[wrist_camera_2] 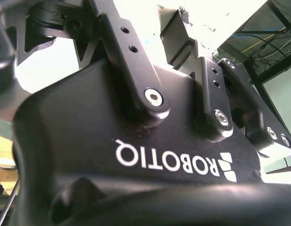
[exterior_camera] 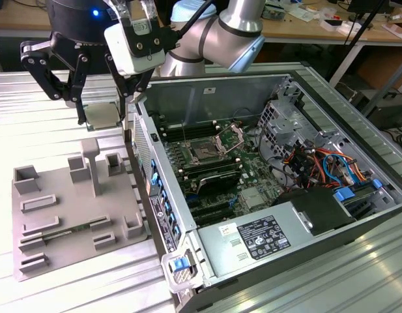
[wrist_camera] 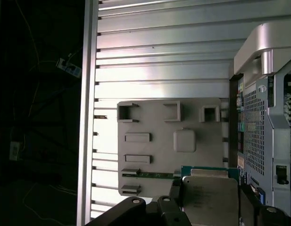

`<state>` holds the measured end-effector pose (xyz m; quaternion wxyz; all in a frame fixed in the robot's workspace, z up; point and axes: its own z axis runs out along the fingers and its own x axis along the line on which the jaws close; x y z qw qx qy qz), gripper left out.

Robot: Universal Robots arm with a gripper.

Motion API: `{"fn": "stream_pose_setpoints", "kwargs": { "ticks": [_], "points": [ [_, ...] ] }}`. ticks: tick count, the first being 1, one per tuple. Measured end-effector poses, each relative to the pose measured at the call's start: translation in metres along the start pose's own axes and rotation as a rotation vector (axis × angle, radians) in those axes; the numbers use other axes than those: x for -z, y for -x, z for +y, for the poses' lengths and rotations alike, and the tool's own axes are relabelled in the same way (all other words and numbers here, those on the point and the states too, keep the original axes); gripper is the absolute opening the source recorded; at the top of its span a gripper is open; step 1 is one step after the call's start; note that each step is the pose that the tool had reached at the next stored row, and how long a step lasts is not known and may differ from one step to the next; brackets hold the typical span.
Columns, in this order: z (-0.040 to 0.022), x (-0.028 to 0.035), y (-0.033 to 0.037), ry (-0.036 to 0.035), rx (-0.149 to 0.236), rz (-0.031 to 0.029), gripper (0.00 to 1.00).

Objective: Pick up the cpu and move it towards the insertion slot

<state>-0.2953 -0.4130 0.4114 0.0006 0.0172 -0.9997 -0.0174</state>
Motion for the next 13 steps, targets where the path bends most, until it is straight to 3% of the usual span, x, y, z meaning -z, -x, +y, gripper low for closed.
{"fn": "stream_pose_setpoints", "kwargs": {
  "ticks": [13],
  "points": [
    [-0.0004,0.0000,0.0114,-0.0004,0.000,0.0000,0.55]
  ]
}}
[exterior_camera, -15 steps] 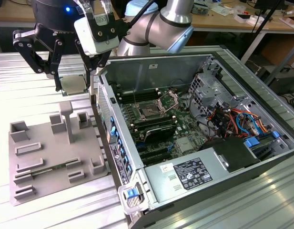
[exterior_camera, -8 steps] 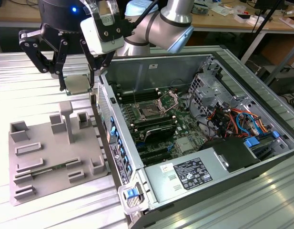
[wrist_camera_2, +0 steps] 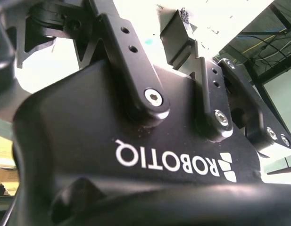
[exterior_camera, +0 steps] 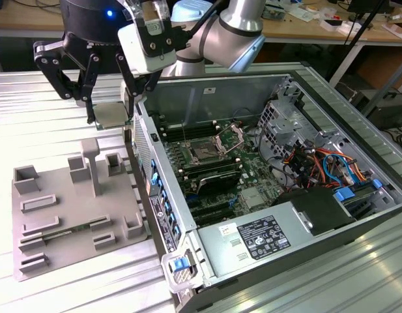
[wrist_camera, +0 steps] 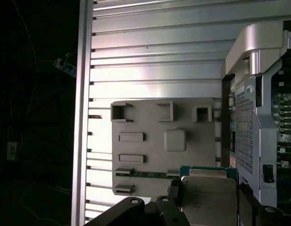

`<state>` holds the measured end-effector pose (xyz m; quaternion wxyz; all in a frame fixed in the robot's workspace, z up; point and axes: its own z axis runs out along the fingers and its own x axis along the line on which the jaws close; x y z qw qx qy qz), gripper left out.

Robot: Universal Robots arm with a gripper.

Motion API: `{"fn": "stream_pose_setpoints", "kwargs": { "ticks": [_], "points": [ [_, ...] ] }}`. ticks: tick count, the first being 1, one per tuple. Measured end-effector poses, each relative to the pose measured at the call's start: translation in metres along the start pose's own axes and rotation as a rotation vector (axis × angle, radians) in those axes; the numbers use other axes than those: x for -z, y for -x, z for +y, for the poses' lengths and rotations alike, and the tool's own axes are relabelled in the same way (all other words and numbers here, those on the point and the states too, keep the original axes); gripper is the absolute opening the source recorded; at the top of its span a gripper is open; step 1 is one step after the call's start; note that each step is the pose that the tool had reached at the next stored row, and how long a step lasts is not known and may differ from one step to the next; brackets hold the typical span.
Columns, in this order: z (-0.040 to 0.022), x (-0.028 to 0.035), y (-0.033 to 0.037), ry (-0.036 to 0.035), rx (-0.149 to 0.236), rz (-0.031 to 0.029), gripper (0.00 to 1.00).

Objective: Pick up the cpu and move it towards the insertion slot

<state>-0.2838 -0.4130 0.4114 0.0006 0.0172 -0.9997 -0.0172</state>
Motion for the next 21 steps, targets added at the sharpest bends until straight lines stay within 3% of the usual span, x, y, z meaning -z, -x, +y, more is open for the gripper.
{"fn": "stream_pose_setpoints", "kwargs": {
  "ticks": [21],
  "points": [
    [-0.0006,0.0001,0.0178,-0.0006,0.000,0.0000,0.55]
  ]
}}
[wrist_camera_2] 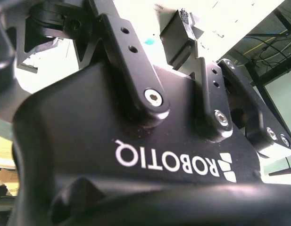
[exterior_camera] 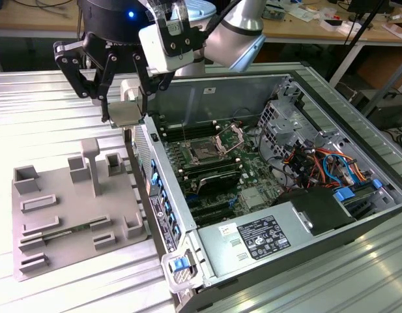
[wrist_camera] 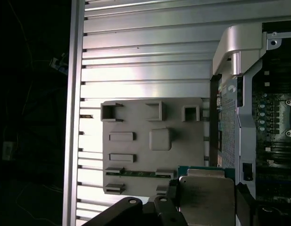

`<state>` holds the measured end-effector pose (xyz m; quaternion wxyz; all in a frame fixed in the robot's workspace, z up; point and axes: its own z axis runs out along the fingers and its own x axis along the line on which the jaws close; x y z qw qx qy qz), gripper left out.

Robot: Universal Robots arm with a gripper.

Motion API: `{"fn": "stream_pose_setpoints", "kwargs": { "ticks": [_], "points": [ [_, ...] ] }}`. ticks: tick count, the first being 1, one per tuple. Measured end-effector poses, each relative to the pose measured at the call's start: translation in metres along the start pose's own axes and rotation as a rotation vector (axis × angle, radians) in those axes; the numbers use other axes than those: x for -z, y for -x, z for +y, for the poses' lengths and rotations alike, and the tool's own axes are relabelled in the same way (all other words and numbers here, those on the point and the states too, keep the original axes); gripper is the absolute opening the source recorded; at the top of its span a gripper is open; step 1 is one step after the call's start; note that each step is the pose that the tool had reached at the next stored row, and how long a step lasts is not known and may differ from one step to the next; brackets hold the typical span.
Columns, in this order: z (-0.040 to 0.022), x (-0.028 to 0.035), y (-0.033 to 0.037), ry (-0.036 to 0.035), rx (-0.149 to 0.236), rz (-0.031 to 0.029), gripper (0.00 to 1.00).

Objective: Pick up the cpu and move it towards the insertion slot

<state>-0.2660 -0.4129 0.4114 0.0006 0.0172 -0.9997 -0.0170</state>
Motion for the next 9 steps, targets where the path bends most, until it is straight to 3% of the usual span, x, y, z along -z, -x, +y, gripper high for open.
{"fn": "stream_pose_setpoints", "kwargs": {
  "ticks": [9],
  "points": [
    [-0.0003,0.0000,0.0086,-0.0001,0.000,0.0000,0.55]
  ]
}}
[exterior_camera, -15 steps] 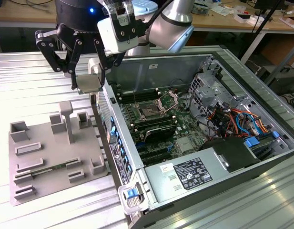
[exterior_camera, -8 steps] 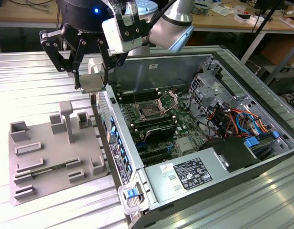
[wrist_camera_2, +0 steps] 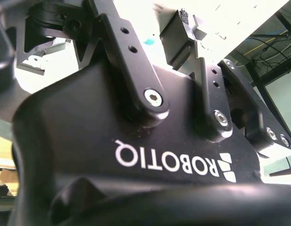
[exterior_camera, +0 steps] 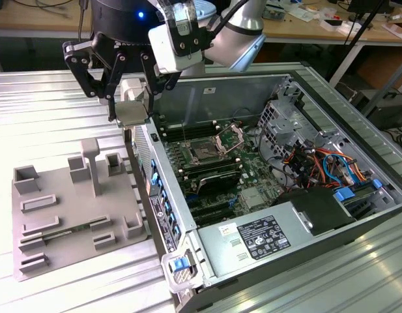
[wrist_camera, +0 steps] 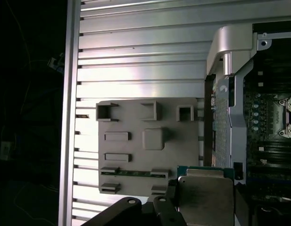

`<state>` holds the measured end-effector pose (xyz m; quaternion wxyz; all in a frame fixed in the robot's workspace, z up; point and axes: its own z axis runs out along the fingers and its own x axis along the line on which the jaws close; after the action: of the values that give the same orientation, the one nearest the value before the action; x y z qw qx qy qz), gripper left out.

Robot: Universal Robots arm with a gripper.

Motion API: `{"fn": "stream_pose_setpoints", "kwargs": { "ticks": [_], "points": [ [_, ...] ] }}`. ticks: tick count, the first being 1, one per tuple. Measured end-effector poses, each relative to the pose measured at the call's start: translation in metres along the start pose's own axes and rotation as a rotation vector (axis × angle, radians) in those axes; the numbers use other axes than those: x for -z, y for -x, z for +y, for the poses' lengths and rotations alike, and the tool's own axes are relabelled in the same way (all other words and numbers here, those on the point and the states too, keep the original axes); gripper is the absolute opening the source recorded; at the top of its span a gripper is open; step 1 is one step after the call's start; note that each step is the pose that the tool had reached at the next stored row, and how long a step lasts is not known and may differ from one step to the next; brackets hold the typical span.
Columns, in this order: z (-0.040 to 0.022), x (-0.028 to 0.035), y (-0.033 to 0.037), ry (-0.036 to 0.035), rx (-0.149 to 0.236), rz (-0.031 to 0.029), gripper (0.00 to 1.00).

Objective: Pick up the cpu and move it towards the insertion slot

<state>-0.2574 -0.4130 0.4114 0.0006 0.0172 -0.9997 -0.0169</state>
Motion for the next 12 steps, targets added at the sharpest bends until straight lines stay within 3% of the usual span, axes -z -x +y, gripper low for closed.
{"fn": "stream_pose_setpoints", "kwargs": {
  "ticks": [12],
  "points": [
    [-0.0003,0.0000,0.0108,-0.0002,0.000,0.0000,0.55]
  ]
}}
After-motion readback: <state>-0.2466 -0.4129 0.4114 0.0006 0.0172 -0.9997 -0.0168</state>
